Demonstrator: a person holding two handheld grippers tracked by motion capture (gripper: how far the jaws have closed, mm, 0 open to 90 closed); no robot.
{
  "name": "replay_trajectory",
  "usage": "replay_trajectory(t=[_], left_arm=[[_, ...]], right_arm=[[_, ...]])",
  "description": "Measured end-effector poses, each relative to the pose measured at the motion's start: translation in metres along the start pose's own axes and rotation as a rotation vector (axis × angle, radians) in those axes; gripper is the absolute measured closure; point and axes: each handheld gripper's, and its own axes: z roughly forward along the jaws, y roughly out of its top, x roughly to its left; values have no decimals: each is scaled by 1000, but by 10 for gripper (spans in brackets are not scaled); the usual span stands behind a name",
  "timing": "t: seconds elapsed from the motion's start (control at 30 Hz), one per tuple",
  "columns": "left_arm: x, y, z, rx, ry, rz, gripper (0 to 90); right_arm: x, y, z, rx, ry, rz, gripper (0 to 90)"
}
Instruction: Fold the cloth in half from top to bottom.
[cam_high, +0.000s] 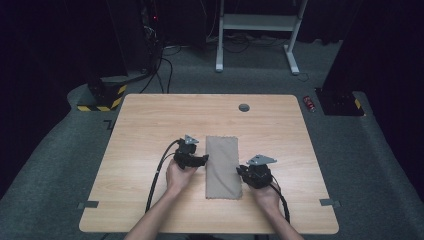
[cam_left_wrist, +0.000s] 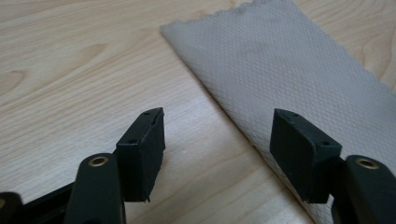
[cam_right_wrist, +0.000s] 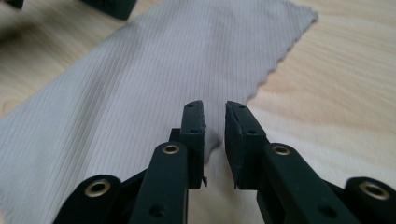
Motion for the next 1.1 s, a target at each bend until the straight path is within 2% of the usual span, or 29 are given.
replay_trajectory(t=[0.13,0.27,0.43,0.6,0.7,0.77,0.83,0.87,0.93,1.03,1.1], left_arm=[[-5,-5,2,19,23,23,359],[-9,-7,-1,37,72,84,359],[-8,-9,-5,36,75,67,358],[3,-4,-3,-19,39,-8,376],[8,6,4,-16,49,-6,380],[12,13,7,-12,43,-26,381],[16,17,9,-42,38,-53,395],[18,19,11,-33,41,-61,397],[21,24,18,-6,54,-64,387],[24,30,25,-13,52,-99,388],[22,34,29,-5,58,-95,388]], right_arm=[[0,9,12,30,-4,-18,793],[-2,13,15,58,-20,-43,815],[-6,19,17,89,-25,-90,804],[-19,28,16,44,-8,-39,784],[-29,33,25,45,-14,-8,764],[-36,36,30,42,-20,33,755],[-44,39,32,9,-17,81,750],[-46,40,33,14,-15,96,749],[-49,45,36,15,-22,102,749],[-53,54,43,37,-39,99,753],[-54,58,45,35,-57,99,761]])
